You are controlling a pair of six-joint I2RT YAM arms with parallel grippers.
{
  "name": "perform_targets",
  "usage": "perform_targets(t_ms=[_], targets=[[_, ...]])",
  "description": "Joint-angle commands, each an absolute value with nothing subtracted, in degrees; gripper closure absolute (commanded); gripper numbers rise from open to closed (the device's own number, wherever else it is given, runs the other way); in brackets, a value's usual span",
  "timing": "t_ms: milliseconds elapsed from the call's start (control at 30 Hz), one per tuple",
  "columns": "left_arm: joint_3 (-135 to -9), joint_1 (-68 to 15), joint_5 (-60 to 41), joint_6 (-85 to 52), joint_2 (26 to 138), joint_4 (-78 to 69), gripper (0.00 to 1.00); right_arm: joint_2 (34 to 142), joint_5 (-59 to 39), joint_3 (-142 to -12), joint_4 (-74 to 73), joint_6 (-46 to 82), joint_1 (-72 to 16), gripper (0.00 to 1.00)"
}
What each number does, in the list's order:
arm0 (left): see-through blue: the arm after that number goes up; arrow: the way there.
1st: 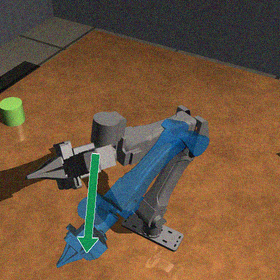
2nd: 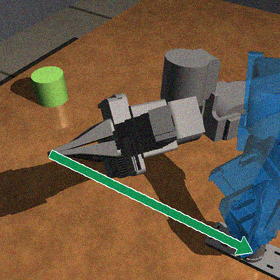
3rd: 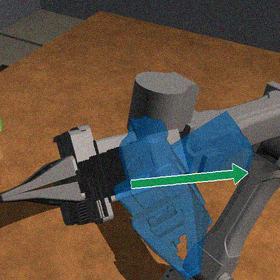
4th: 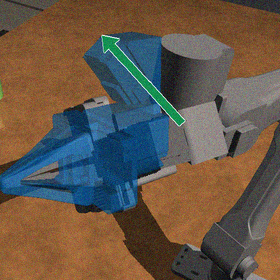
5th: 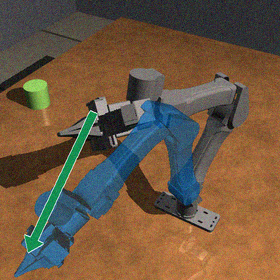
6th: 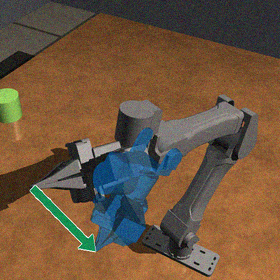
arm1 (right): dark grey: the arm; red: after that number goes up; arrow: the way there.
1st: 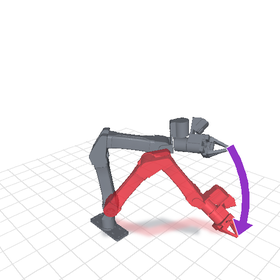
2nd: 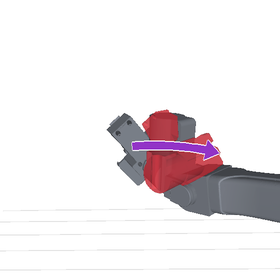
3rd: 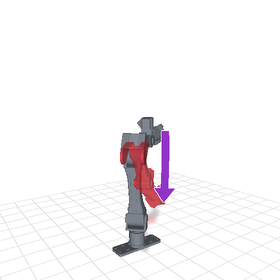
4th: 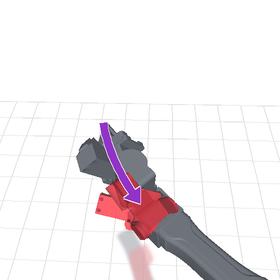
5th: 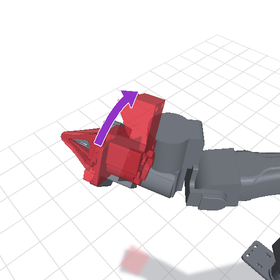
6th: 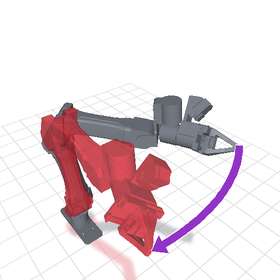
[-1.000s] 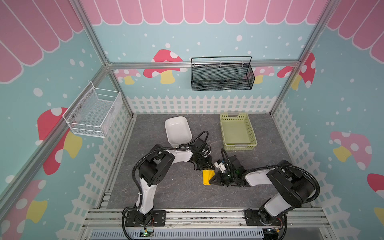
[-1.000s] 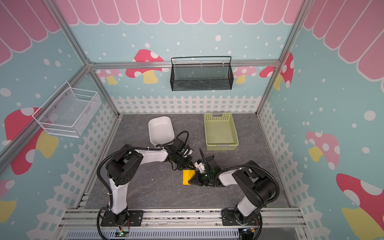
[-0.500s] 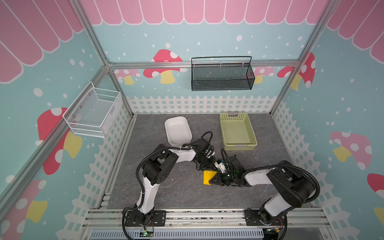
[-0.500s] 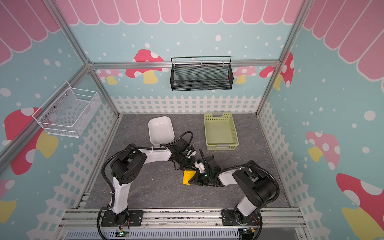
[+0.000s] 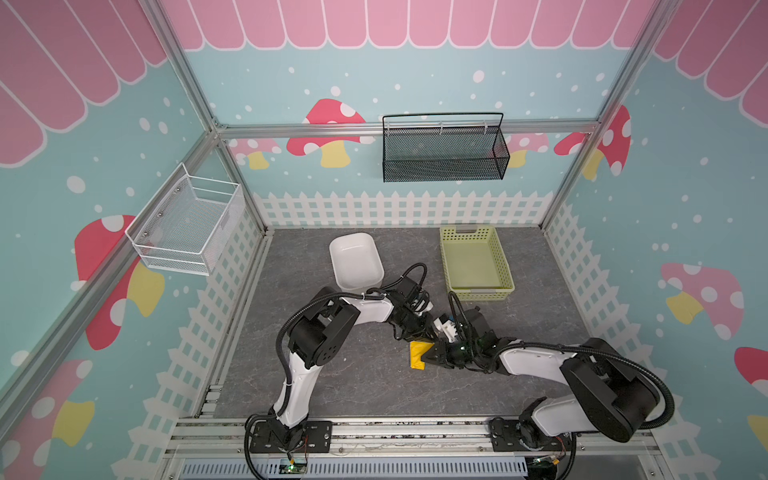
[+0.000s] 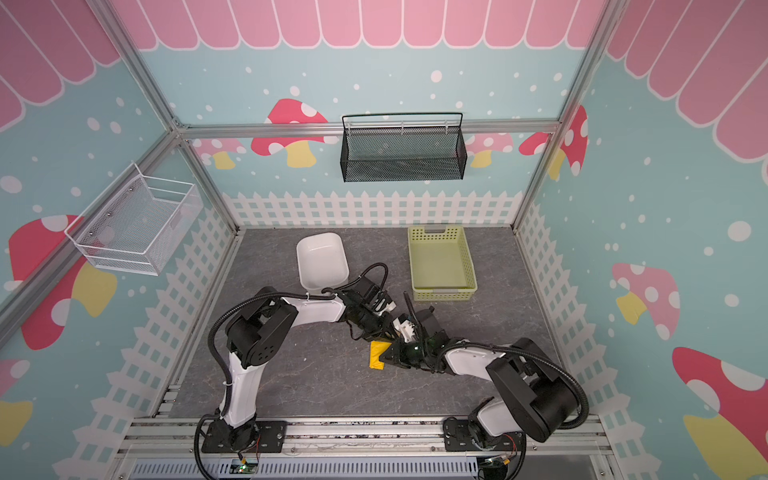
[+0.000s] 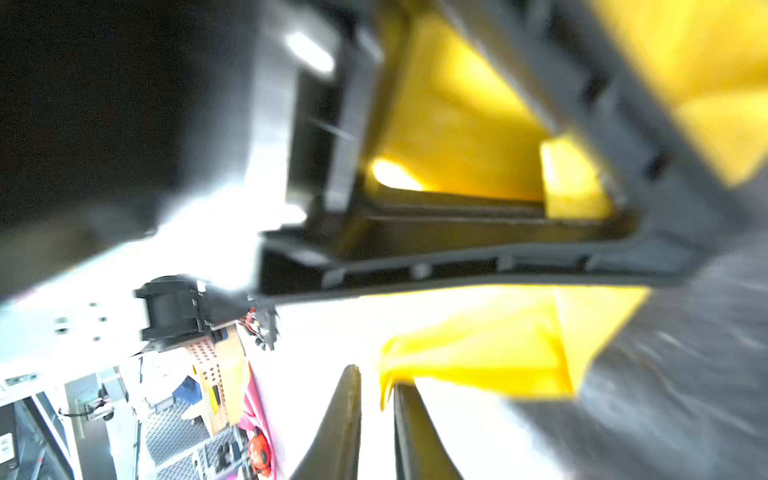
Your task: Place the utensils on the paper napkin and roll it up
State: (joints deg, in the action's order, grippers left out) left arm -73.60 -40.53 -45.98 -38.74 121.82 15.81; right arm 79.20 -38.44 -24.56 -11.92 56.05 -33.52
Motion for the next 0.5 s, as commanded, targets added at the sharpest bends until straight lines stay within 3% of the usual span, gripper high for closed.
perform_targets(t_ms=[0,200,467], targets=[[-73.61,-40.92,-43.29,-37.73,124.85,17.10,0.98,76.53,-37.71,-24.96,-8.11,55.18,-31.79,0.81],[-73.48,-40.90,-43.26,-37.71,124.86,17.06,0.98,78.78,-40.06,-27.25,-8.26,53.82,-30.38,0.81],[-73.48,-40.87,-43.08,-37.82,124.83,16.87,0.98,86.30,-41.26,-30.04,-12.37,53.33,-30.34,0.88]])
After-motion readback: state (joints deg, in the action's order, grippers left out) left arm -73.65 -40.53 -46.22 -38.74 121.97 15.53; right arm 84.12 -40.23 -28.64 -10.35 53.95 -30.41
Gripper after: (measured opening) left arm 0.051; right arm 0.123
